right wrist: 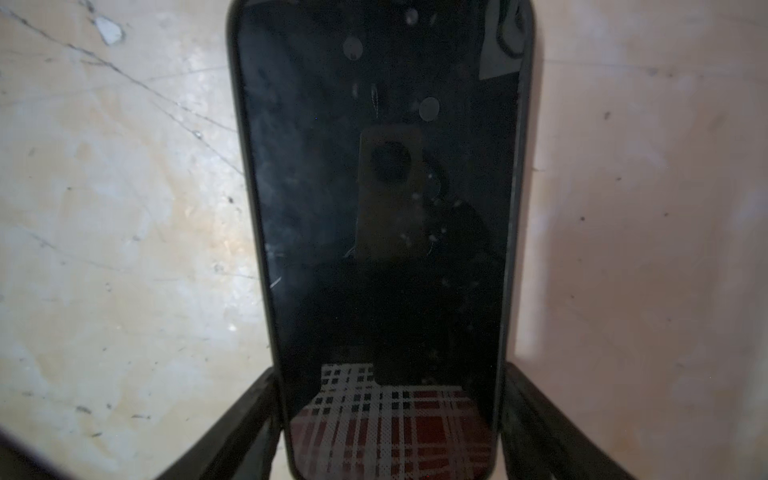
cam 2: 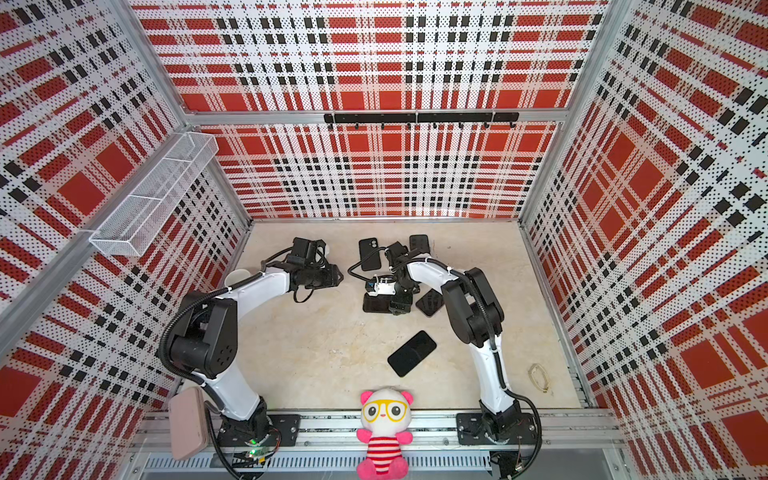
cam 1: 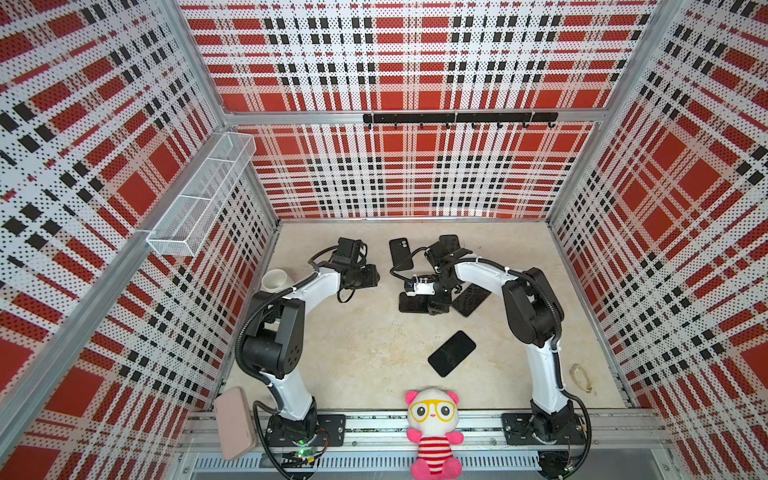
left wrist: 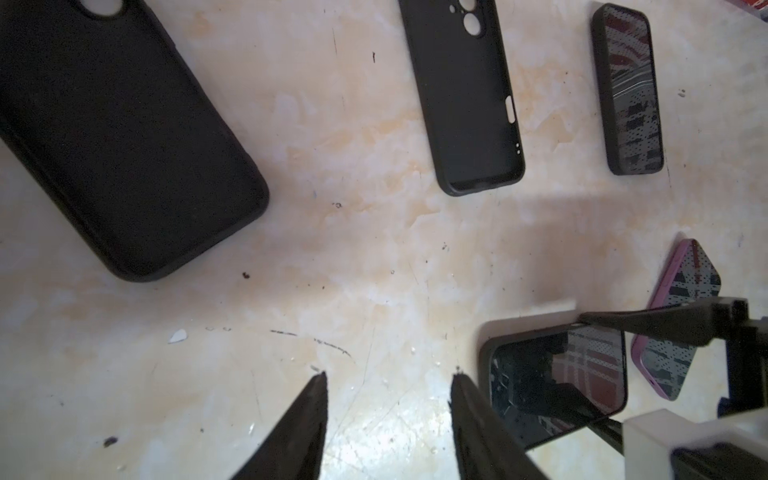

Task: Put the phone into the phone case
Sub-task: 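Carry the cased phone with the right gripper beside a dark phone farther away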

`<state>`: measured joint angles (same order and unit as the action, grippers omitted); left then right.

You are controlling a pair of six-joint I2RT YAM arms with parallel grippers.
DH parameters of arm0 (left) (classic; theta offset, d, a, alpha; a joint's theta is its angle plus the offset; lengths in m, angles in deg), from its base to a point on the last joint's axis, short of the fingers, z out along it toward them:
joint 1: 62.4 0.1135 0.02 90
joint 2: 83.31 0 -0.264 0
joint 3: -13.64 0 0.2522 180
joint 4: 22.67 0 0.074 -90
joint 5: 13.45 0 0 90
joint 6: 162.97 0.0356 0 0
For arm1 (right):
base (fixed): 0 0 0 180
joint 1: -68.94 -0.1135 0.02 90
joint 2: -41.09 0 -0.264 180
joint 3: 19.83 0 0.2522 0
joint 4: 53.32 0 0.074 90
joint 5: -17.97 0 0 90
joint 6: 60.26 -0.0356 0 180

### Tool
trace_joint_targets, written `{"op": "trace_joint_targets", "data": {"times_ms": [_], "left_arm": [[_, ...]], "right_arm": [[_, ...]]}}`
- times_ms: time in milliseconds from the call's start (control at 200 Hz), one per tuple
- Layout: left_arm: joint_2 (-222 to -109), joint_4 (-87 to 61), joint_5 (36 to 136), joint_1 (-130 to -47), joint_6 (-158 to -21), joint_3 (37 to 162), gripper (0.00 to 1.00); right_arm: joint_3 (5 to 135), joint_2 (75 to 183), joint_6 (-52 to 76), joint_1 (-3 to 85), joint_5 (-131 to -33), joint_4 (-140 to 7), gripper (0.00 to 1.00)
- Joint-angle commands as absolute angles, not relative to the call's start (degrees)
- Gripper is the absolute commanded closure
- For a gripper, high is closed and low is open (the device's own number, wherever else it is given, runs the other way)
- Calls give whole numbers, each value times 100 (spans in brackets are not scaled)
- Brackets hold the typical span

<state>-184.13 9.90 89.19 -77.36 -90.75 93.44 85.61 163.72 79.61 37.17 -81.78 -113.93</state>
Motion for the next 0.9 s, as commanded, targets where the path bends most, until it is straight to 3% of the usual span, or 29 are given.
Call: {"op": "trace_joint_targets", "data": {"times_ms": [0, 511, 757, 897], "left_arm": [[-18219, 1003, 8958, -7700, -9053, 9473, 49], [-18153, 929, 9017, -7451, -9117, 9448, 50], [-18159, 911, 9046, -7401, -9143, 9451, 50], [-18166, 909, 9078, -7383, -9152, 9441, 50]], "right_arm": [[8337, 15896, 7721, 3686, -8173, -10786, 23], [7537, 14887, 6130, 4143, -7720, -9406, 30], [7591, 14790, 4448, 4655, -6746, -8879, 35], [7710, 14859, 3422, 5103, -6688, -8783, 38]]}}
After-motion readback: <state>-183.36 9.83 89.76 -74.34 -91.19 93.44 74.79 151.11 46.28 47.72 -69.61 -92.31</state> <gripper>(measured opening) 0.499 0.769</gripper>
